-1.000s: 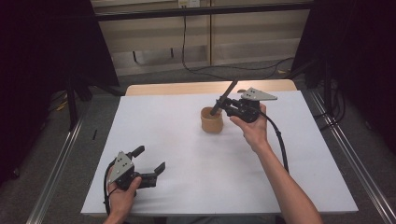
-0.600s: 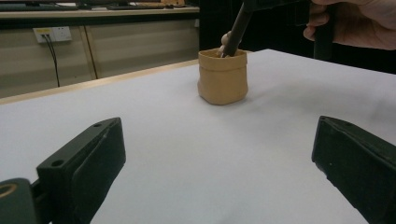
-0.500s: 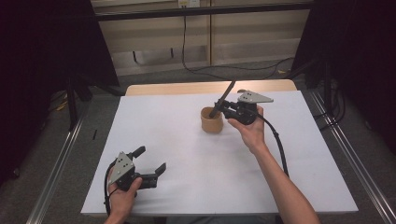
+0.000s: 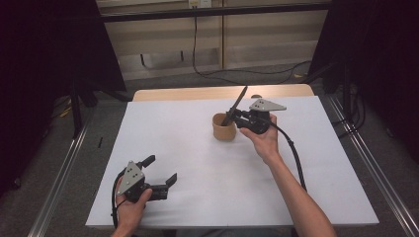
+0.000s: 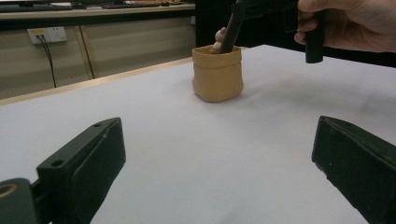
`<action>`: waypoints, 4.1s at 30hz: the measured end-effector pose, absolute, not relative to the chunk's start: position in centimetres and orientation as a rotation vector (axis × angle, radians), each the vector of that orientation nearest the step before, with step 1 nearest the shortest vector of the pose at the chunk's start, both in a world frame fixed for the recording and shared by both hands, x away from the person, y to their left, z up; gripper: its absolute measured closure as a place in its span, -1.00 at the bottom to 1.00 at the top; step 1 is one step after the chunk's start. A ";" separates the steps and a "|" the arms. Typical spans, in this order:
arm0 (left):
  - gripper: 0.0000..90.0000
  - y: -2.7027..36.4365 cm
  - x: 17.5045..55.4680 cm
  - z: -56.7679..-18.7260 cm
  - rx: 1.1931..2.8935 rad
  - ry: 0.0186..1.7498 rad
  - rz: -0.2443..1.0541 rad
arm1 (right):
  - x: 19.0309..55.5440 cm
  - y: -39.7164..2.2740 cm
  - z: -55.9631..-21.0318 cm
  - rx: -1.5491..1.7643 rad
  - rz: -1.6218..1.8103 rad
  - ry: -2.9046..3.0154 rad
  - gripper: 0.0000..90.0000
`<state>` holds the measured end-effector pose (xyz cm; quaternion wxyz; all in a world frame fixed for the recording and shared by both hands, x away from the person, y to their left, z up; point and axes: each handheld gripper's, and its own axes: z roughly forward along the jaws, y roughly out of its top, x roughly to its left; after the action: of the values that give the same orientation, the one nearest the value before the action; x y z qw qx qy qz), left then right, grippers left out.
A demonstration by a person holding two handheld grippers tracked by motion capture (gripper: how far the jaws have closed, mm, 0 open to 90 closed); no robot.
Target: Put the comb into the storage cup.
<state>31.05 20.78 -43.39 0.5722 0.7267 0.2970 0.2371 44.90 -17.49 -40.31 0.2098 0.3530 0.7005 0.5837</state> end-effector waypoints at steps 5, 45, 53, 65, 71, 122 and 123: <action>-0.94 20.7 31.2 -43.5 1.718 0.692 0.559 | 45.0 -17.5 -40.6 0.990 1.618 1.954 0.62; -0.93 20.8 31.4 -43.5 1.705 0.706 0.555 | 44.7 -17.0 -43.1 1.018 1.562 1.995 0.60; -0.93 20.8 31.4 -43.5 1.706 0.707 0.556 | 44.3 -17.8 -43.2 1.055 1.555 1.967 0.44; -0.93 21.0 31.4 -43.5 1.695 0.710 0.569 | 43.8 -18.3 -42.7 1.081 1.562 1.930 -0.09; -0.93 21.0 31.4 -43.5 1.694 0.710 0.569 | 43.7 -18.5 -42.5 1.086 1.562 1.926 -0.40; -0.94 22.0 31.4 -43.5 1.631 0.817 0.584 | 38.9 -21.7 -41.7 1.119 1.429 1.675 -0.99; -0.93 21.9 31.4 -43.5 1.627 0.816 0.580 | 38.8 -21.7 -41.7 1.130 1.419 1.662 -1.00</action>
<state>31.38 21.95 -43.49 0.5774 0.6954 0.3488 0.2479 38.79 -21.74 -41.66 0.3342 0.4331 0.6366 0.5436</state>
